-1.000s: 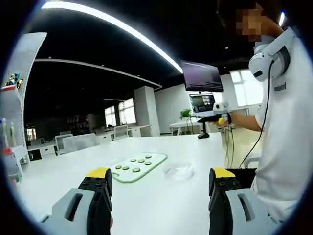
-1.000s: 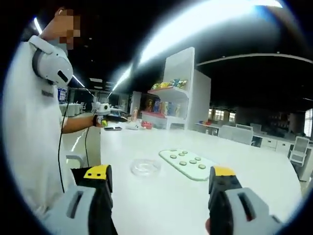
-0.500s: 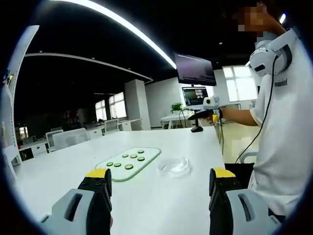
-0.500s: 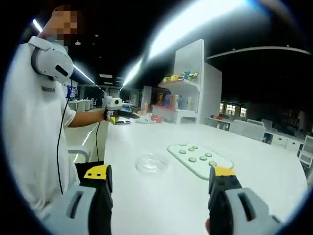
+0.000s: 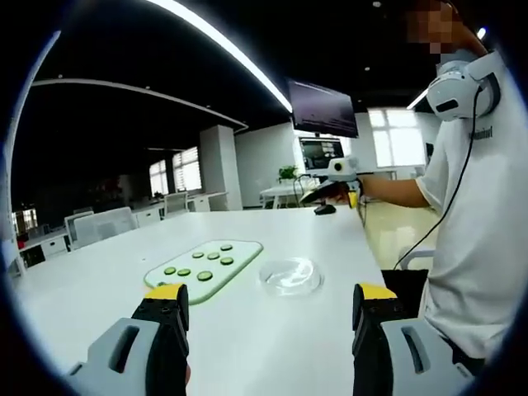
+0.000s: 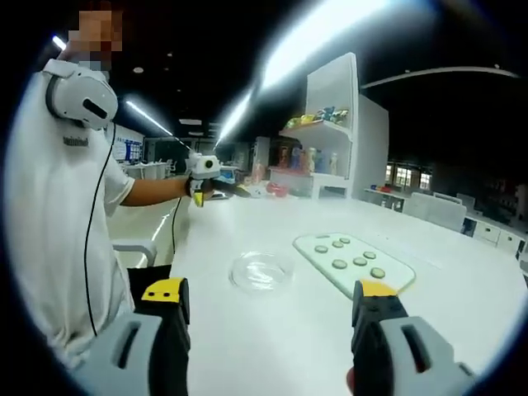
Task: Open the petri dish lid, add cucumber slices into the petri dish, and close the lid
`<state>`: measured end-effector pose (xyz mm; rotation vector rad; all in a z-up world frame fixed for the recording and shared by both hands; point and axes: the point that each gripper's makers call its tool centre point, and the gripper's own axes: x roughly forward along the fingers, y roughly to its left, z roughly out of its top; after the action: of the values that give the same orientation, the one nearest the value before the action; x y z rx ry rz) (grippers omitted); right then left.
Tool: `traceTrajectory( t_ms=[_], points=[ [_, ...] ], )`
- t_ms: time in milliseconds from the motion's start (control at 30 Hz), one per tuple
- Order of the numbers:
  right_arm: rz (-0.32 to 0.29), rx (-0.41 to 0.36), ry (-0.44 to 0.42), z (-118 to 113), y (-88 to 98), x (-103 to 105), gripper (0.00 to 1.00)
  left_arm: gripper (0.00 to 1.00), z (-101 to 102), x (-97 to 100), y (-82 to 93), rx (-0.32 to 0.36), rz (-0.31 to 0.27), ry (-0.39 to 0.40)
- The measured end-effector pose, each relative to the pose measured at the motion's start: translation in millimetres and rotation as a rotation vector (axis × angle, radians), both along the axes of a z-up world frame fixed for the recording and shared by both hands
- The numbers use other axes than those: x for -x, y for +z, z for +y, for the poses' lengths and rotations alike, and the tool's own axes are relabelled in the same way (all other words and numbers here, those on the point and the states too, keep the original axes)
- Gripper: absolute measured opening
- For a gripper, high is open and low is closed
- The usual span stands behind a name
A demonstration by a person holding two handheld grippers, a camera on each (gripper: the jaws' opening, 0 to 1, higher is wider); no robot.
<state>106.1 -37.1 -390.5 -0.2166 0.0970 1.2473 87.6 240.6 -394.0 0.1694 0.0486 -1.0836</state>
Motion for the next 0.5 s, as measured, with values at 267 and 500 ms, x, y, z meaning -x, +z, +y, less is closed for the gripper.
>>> traceTrajectory(
  t_ms=[267, 500],
  points=[
    [0.021, 0.010, 0.032, 16.0, -5.4, -4.7, 0.79, 0.81, -21.0, -4.5, -7.1, -0.009, 0.009, -0.039],
    [0.025, 0.019, 0.055, 27.9, -10.5, -6.6, 0.79, 0.81, -42.2, -7.8, -12.2, -0.008, 0.023, -0.073]
  ],
)
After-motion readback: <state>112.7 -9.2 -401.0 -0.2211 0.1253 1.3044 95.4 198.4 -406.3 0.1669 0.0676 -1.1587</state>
